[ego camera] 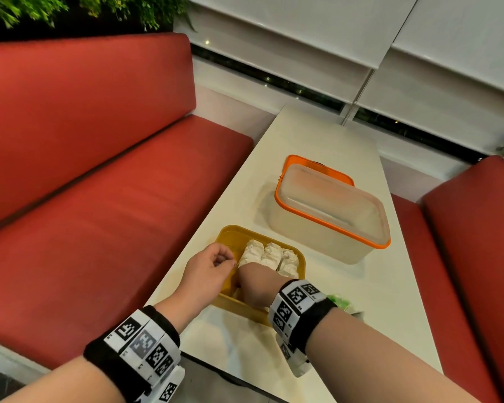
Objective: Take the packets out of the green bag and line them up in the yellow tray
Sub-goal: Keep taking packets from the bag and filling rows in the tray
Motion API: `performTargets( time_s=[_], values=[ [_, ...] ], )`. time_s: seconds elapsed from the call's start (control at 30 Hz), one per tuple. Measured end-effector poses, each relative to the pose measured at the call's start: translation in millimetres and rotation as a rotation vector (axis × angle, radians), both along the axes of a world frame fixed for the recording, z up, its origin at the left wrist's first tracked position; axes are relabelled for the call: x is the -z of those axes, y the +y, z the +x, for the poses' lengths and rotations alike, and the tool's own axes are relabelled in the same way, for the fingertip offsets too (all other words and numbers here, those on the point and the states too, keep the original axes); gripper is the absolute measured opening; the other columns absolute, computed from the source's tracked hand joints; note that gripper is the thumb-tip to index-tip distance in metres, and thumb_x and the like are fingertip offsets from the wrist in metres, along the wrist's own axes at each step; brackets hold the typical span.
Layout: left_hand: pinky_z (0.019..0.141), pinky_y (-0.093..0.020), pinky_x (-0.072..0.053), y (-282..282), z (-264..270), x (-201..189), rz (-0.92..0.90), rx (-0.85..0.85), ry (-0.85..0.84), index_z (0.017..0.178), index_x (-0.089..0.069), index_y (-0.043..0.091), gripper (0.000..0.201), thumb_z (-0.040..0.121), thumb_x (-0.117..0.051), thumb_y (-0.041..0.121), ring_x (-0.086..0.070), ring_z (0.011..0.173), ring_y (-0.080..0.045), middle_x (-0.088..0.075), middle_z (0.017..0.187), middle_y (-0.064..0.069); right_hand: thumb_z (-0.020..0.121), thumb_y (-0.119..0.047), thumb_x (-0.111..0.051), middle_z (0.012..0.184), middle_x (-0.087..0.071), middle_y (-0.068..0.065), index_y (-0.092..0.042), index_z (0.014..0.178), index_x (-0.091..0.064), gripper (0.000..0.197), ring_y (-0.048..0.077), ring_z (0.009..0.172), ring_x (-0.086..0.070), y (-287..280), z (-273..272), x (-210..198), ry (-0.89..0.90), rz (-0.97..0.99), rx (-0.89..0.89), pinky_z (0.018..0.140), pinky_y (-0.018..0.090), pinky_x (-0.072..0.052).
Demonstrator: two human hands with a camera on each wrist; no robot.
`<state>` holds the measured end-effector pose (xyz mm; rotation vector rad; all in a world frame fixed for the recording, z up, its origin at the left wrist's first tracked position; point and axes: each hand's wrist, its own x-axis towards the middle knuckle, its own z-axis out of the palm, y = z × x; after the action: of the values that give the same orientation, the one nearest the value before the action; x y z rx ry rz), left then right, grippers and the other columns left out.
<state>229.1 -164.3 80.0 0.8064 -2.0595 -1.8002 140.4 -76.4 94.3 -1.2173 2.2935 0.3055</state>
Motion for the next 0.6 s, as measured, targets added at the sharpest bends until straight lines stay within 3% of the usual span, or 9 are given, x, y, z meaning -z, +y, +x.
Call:
performTargets(
  time_s=[0.2, 0.3, 0.43, 0.5, 0.6],
  values=[
    [0.081, -0.043, -0.050, 0, 0, -2, 0.006, 0.006, -0.003, 0.076, -0.062, 0.020, 0.013, 0.083, -0.064, 0.010, -0.063, 0.084, -0.031, -0.067, 0.083, -0.014, 0.085, -0.011, -0.053, 0.064, -0.042, 0.002, -0.017, 0.060, -0.042, 0.027, 0.025, 0.073, -0.050, 3, -1, 3, 0.070, -0.042, 0.054, 0.064, 0.031, -0.038],
    [0.081, -0.044, -0.050, 0, 0, -2, 0.011, 0.010, -0.003, 0.076, -0.062, 0.020, 0.013, 0.083, -0.064, 0.010, -0.061, 0.081, -0.028, -0.067, 0.082, -0.013, 0.083, -0.013, -0.055, 0.073, -0.050, 0.006, -0.011, 0.076, -0.054, 0.007, 0.028, 0.075, -0.053, 1, -1, 5, 0.080, -0.052, 0.090, 0.063, 0.030, -0.038],
    [0.083, -0.045, -0.049, 0, 0, -2, 0.009, 0.010, -0.008, 0.076, -0.062, 0.021, 0.013, 0.083, -0.065, 0.011, -0.063, 0.086, -0.030, -0.067, 0.083, -0.013, 0.073, -0.025, -0.058, 0.089, -0.061, 0.014, -0.002, 0.110, -0.055, 0.044, 0.037, 0.087, -0.062, -2, -7, 19, 0.152, -0.050, 0.152, 0.069, 0.039, -0.050],
    [0.084, -0.046, -0.050, -1, 0, -2, 0.011, 0.007, -0.009, 0.076, -0.062, 0.022, 0.013, 0.083, -0.065, 0.011, -0.063, 0.087, -0.031, -0.068, 0.084, -0.013, 0.069, -0.027, -0.057, 0.094, -0.062, 0.017, -0.004, 0.111, -0.055, 0.047, 0.041, 0.092, -0.061, -1, -8, 23, 0.162, -0.038, 0.143, 0.078, 0.048, -0.053],
    [0.085, -0.048, -0.051, -1, 0, -3, 0.012, 0.007, -0.014, 0.076, -0.063, 0.022, 0.013, 0.083, -0.065, 0.012, -0.064, 0.087, -0.031, -0.068, 0.083, -0.011, 0.076, -0.025, -0.060, 0.086, -0.059, 0.008, -0.012, 0.101, -0.059, 0.028, 0.034, 0.088, -0.060, 4, -5, 8, 0.145, -0.105, 0.112, 0.073, 0.037, -0.051]
  ],
)
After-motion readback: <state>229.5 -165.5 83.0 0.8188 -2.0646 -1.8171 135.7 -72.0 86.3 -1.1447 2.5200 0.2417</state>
